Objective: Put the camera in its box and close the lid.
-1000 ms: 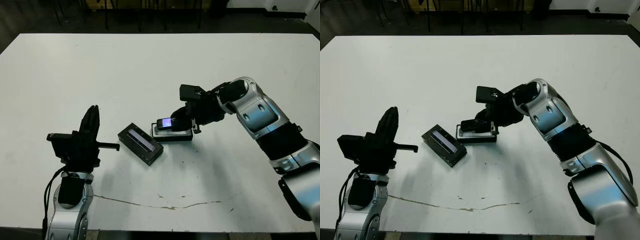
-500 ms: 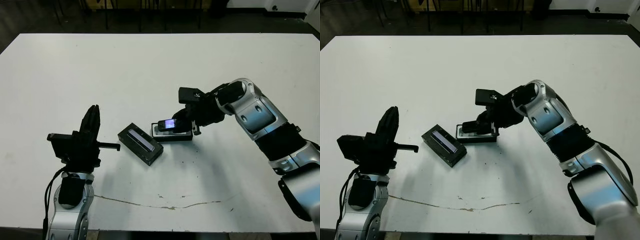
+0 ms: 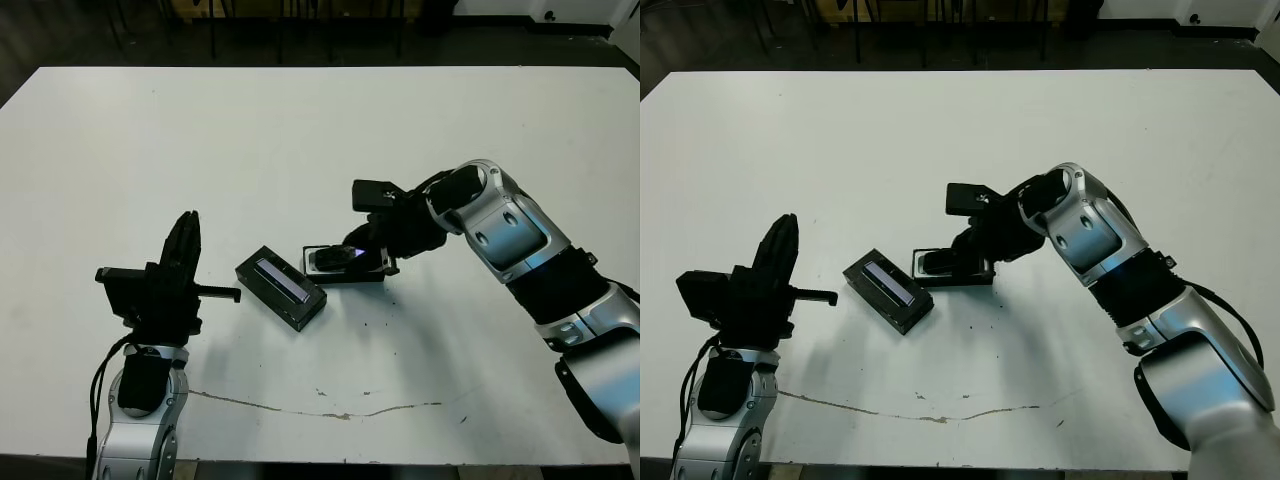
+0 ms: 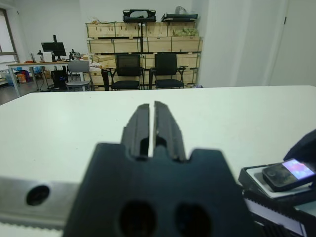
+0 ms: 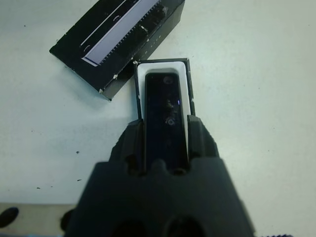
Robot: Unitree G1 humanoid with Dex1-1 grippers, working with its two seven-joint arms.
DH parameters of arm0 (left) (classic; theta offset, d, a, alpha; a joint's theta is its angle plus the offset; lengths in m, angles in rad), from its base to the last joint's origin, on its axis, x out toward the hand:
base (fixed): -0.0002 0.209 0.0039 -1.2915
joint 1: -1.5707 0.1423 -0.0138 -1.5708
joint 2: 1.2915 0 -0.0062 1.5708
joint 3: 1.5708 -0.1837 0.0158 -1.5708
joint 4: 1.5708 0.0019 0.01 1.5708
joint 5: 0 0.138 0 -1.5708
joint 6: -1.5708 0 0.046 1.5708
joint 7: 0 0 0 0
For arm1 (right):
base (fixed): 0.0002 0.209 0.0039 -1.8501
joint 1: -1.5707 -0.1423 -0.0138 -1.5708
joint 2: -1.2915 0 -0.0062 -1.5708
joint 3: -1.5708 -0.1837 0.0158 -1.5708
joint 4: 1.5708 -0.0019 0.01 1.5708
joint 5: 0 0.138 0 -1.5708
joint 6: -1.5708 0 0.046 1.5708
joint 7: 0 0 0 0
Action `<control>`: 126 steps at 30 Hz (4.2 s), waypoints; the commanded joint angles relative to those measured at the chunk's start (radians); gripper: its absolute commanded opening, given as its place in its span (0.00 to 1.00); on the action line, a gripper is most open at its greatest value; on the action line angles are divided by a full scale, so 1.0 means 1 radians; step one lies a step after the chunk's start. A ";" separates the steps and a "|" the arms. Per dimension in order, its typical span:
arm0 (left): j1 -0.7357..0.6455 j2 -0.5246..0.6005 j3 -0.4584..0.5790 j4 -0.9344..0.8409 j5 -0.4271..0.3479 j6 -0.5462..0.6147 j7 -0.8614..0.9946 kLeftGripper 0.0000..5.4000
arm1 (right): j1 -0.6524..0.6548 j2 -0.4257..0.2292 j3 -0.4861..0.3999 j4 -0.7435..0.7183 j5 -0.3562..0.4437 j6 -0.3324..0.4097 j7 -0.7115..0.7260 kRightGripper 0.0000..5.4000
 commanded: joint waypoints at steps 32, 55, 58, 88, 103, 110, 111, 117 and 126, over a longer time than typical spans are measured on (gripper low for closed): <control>0.035 -0.011 -0.007 0.001 -0.003 0.024 0.013 0.00 | 0.034 0.051 0.073 0.048 -0.049 -0.114 -0.022 0.17; 0.037 0.000 0.001 0.008 -0.004 0.006 0.005 0.00 | 0.017 0.016 0.013 0.081 -0.057 -0.263 -0.036 0.51; 0.036 0.002 0.003 0.013 -0.004 0.002 0.004 0.00 | 0.006 0.008 -0.006 0.076 -0.054 -0.256 -0.034 0.60; 0.037 0.002 0.009 0.013 -0.012 0.006 -0.004 0.00 | 0.394 -0.004 -0.514 -0.480 0.177 -0.040 -0.592 0.91; 0.036 0.002 0.007 0.010 -0.013 0.010 -0.004 0.00 | 0.589 0.010 -0.342 -0.598 -0.027 -0.208 -0.795 0.41; 0.038 0.001 0.006 0.006 -0.016 0.008 -0.006 0.00 | 0.587 0.017 -0.282 -0.541 -0.129 -0.278 -0.852 0.17; 0.038 0.001 0.005 0.005 -0.016 0.007 -0.006 0.00 | 0.587 0.020 -0.278 -0.525 -0.137 -0.296 -0.858 0.13; 0.038 0.004 0.004 0.002 -0.008 0.010 -0.002 0.00 | 0.589 0.041 -0.249 -0.453 -0.150 -0.325 -0.848 0.00; 0.038 0.005 0.006 -0.001 -0.007 0.015 -0.001 0.00 | 0.645 0.045 -0.192 -0.453 -0.163 -0.303 -0.806 0.00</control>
